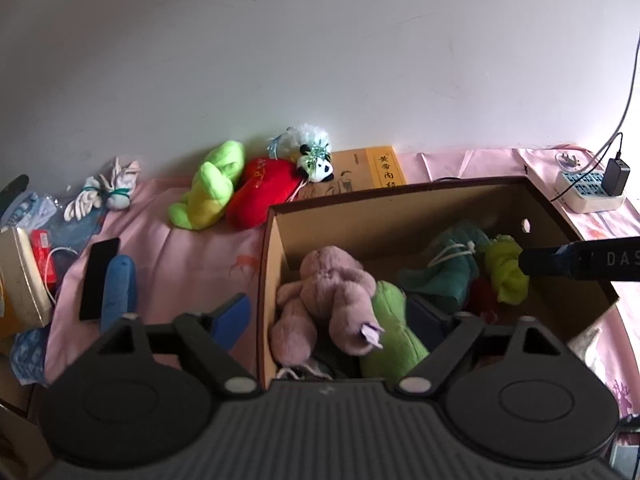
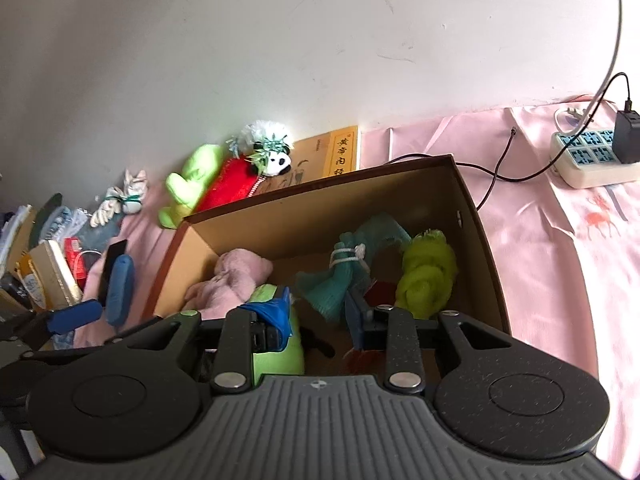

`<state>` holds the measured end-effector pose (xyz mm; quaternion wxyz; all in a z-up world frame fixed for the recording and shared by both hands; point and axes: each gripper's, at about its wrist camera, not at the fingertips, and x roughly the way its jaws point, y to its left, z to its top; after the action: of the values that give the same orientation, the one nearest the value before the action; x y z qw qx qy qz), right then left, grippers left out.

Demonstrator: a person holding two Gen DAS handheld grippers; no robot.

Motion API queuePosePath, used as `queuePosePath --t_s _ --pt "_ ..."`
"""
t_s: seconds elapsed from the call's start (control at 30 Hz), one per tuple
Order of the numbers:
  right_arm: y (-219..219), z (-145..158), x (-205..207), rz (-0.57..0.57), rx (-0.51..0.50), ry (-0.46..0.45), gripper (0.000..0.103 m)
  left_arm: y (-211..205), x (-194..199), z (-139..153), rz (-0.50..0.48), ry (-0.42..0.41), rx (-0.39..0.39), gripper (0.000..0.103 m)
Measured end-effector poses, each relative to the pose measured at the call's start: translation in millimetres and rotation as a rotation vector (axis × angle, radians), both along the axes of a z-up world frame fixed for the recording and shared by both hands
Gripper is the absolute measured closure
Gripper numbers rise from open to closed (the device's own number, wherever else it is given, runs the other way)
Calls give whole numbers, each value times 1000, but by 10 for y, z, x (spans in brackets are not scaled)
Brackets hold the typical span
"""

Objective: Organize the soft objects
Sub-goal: 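Open the left tool to drop the teddy in the box while the right tool releases the loofah, then move the left tool to the yellow towel while the right tool approaches the mint-green cloth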

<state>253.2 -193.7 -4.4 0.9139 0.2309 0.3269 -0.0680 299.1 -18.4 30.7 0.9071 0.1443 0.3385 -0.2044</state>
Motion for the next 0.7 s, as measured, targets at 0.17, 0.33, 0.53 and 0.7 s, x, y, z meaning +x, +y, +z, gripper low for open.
queuePosePath --t_s 0.17,0.33,0.53,0.7 --pt "85 44 -214 4 -14 -29 90 -20 -258 77 -6 -46 14 3" --pt "108 27 -414 -9 15 -50 90 -5 -461 101 -9 -56 16 2" --pt "130 -78 -629 -24 77 -51 90 42 -619 45 5 -14 24 2" --pt "233 -174 -798 -27 83 -44 90 82 -754 -25 26 4 54 2"
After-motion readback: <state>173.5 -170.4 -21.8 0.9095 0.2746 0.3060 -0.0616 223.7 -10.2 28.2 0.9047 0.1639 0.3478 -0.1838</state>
